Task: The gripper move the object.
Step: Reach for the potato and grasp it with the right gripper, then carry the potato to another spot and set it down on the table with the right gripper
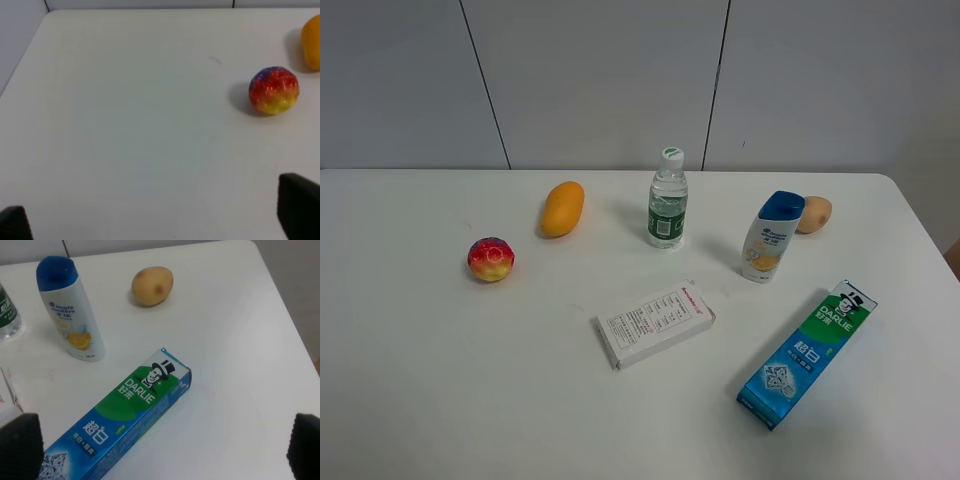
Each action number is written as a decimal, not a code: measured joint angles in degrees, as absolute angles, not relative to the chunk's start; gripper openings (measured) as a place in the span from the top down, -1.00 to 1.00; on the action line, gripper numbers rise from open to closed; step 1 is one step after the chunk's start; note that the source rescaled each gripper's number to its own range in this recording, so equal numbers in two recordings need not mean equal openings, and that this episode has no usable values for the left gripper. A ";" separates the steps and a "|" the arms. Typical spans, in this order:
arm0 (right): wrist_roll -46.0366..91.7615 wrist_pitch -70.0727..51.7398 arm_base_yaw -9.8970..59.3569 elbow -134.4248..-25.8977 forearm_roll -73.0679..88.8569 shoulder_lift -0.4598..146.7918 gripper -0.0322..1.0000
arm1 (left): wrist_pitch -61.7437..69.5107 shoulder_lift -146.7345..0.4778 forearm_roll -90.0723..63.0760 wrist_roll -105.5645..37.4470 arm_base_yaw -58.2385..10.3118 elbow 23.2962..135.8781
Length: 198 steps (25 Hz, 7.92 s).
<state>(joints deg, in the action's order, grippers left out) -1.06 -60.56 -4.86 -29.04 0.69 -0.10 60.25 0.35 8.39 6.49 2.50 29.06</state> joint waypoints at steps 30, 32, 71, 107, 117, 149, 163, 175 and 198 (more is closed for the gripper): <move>-1.06 -60.56 -4.86 -29.04 1.14 -0.10 -1.00 | 60.25 0.35 8.39 6.52 2.50 29.06; -1.06 -60.56 -4.86 -29.04 1.14 -0.10 -1.00 | 60.25 0.35 8.39 6.52 2.50 29.06; -25.09 -67.34 -4.86 -91.94 -2.55 97.16 -1.00 | 60.25 0.35 8.39 6.52 2.50 29.06; -34.07 -41.99 -4.86 -92.51 11.80 127.09 -0.99 | 60.25 0.35 8.39 6.52 2.50 29.06; -38.81 -43.23 -4.86 -92.51 11.80 127.70 -0.62 | 60.25 0.35 8.32 6.52 2.50 29.06; 15.69 -55.74 -4.86 -92.51 41.73 100.91 0.93 | 60.25 0.35 8.32 6.46 2.50 29.06; 34.10 -56.61 20.02 -92.53 46.78 89.82 0.94 | 60.25 0.35 8.32 6.53 2.50 29.06; 21.16 -37.43 45.79 -92.53 26.55 103.79 0.94 | 60.25 0.35 8.32 6.46 2.50 29.06; 5.26 -32.51 47.17 -92.53 -1.30 127.26 0.94 | 60.25 0.35 8.32 6.52 2.50 29.06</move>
<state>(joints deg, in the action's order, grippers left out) 5.26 -32.51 47.17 -92.53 -1.30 127.26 60.25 0.35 8.32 6.52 2.50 29.06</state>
